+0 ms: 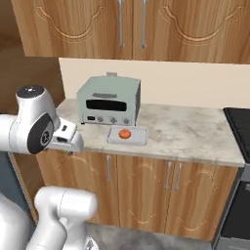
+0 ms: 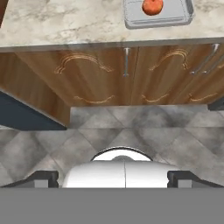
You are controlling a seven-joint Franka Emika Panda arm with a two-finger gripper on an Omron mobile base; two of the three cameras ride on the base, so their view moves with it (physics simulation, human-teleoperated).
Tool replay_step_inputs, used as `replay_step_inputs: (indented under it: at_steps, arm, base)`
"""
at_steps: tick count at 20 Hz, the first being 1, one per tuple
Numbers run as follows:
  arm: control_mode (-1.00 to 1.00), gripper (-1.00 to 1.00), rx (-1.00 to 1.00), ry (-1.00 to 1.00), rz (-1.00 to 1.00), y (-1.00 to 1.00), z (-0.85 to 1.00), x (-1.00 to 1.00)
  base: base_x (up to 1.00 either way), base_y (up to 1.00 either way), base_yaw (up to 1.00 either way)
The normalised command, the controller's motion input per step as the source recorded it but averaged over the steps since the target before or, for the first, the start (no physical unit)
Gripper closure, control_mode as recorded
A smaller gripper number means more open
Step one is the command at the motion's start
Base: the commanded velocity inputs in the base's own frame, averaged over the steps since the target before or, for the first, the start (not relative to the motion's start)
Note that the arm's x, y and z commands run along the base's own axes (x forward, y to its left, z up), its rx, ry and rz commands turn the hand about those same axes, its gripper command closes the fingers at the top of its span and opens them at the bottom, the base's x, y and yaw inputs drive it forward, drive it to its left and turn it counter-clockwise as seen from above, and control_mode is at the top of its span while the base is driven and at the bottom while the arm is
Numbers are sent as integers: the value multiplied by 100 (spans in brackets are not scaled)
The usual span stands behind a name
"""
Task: Take the squash and eggplant out of the freezer and place them in the tupperware container on the counter. Then put the tupperware containing the vegetables back in the freezer.
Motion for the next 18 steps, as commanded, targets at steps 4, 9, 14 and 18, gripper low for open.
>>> replay_step_inputs:
  at_steps: [4,9,14,18]
  arm:
    - [100,-100,0,0,0,0,0,0]
    - [100,-100,0,0,0,0,0,0]
    - [100,-100,0,0,0,0,0,0]
    - [100,-100,0,0,0,0,0,0]
  base:
    - [10,100,0]
    - [0,100,-4]
    - [0,100,-5]
    - [0,100,-5]
